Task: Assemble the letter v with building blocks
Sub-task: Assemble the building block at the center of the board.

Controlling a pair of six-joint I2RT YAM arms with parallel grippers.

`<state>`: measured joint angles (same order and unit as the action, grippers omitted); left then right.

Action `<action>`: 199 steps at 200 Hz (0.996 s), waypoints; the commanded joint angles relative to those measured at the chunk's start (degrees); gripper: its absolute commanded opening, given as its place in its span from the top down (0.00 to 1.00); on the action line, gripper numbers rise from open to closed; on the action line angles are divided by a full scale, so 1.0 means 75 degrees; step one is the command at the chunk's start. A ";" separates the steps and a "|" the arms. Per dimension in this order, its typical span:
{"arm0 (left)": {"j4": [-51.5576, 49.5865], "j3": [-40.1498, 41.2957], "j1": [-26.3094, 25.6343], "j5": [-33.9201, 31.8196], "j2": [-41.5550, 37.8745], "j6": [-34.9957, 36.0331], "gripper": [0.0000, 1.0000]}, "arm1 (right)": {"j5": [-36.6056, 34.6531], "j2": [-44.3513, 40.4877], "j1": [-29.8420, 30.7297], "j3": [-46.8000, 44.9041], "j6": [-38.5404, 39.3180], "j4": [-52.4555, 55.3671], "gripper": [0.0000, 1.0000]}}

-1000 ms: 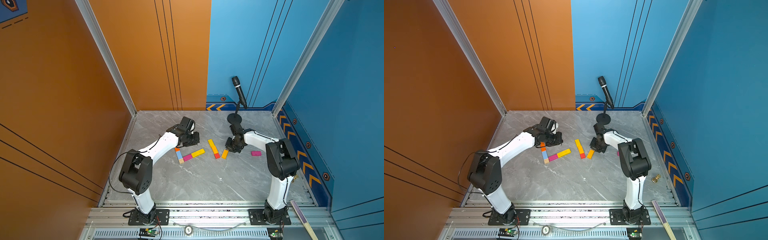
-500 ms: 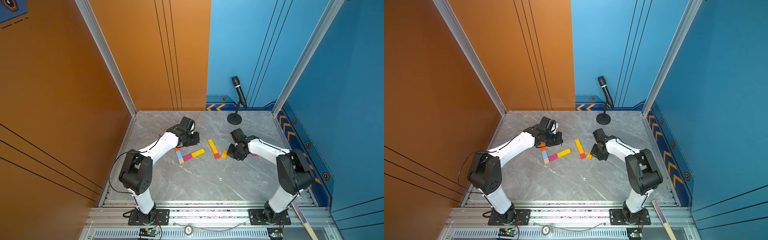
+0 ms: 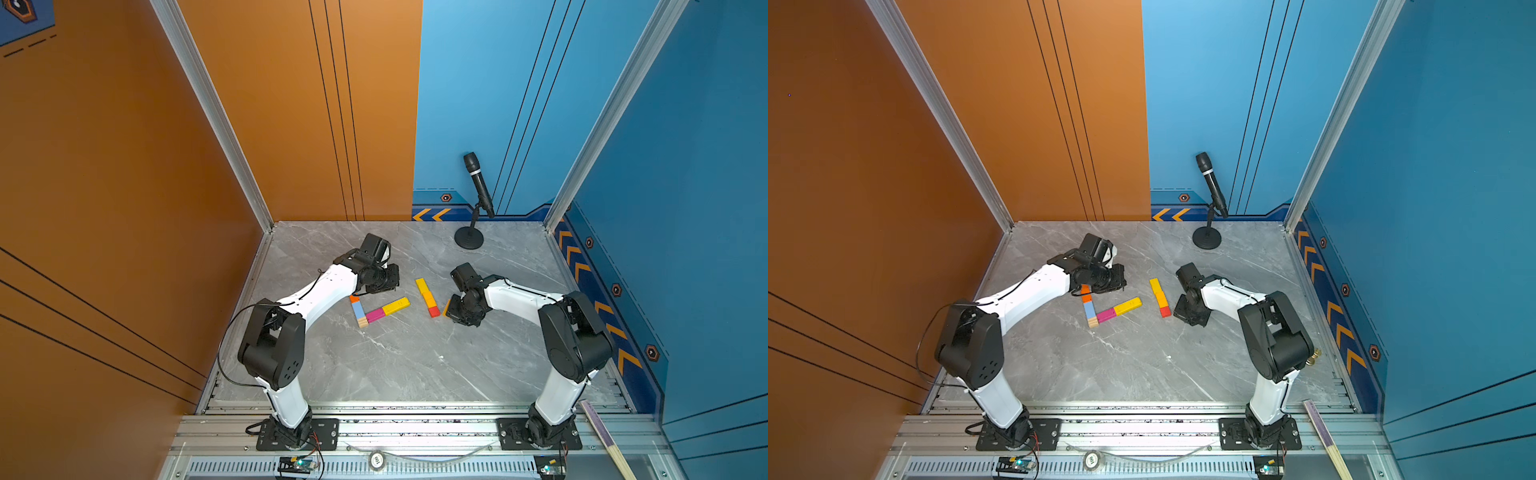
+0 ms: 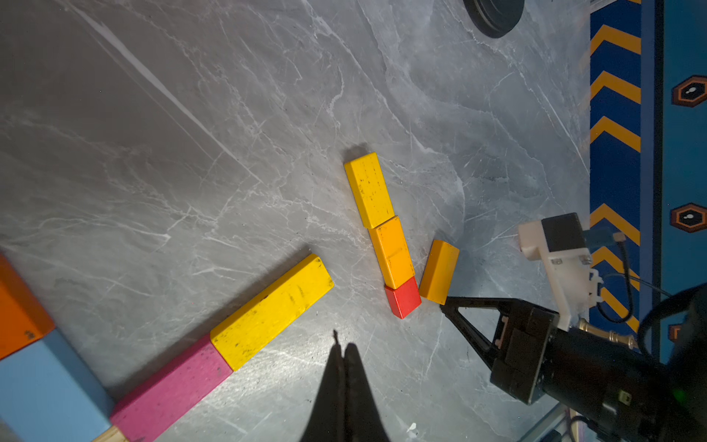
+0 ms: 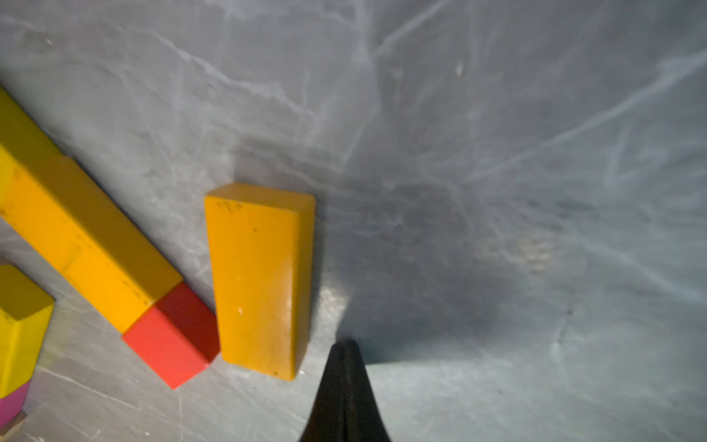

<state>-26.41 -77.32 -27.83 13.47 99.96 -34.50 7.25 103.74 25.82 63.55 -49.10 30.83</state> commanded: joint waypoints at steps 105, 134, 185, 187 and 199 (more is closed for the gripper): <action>-0.0129 -0.0033 -0.0024 -0.0075 -0.0022 0.0083 0.98 | -0.0032 0.0502 0.0178 0.0490 -0.0139 -0.0174 1.00; -0.0134 0.0006 -0.0007 -0.0095 -0.0051 0.0080 0.98 | -0.0027 0.0506 0.0178 0.0515 -0.0134 -0.0162 1.00; -0.0134 0.0033 -0.0003 -0.0083 -0.0083 0.0078 0.98 | -0.0132 -0.0264 0.0156 0.0232 -0.0031 0.0172 1.00; -0.0134 0.0032 0.0003 -0.0085 -0.0071 0.0077 0.98 | -0.0157 -0.0324 0.0149 0.0213 -0.0022 0.0191 1.00; -0.0126 0.0020 -0.0015 -0.0060 -0.0051 0.0083 0.98 | -0.0370 -0.0687 0.0103 0.0177 0.0085 0.0363 1.00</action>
<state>-26.41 -77.32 -27.81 13.47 99.96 -34.48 7.22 104.97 26.79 65.91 -49.34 29.65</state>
